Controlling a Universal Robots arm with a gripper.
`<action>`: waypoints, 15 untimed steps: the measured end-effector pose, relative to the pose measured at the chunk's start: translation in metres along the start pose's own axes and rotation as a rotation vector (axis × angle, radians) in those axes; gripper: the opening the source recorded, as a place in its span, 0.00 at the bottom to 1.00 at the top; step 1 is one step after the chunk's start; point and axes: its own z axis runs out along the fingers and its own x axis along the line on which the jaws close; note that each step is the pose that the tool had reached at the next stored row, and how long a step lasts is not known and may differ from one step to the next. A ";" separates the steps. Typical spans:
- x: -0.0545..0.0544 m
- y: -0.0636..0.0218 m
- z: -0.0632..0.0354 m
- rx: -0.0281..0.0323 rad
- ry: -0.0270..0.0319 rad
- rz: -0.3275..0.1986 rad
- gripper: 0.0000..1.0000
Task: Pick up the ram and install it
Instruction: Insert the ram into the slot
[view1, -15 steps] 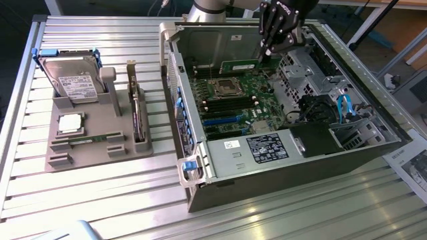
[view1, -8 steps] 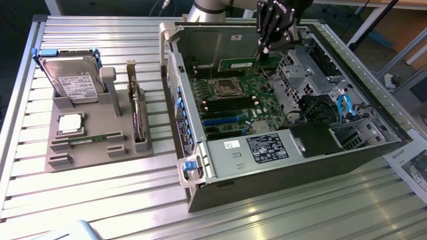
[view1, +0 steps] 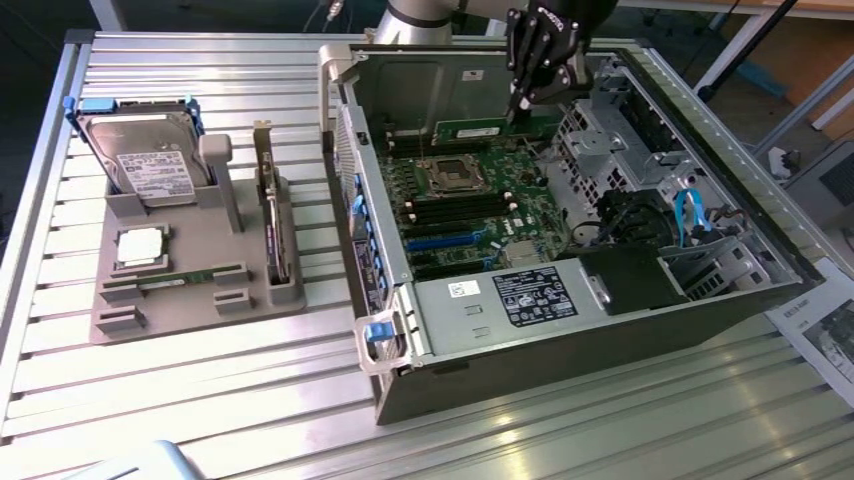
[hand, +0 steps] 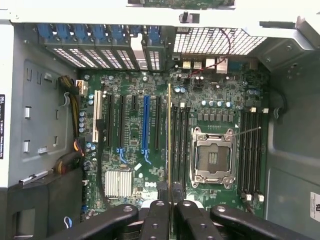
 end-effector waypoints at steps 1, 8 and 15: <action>-0.001 -0.0001 0.0018 0.0000 0.0009 0.000 0.12; -0.002 -0.0008 0.0140 -0.0001 0.0031 0.000 0.12; -0.003 -0.0017 0.0310 -0.0001 0.0034 0.000 0.12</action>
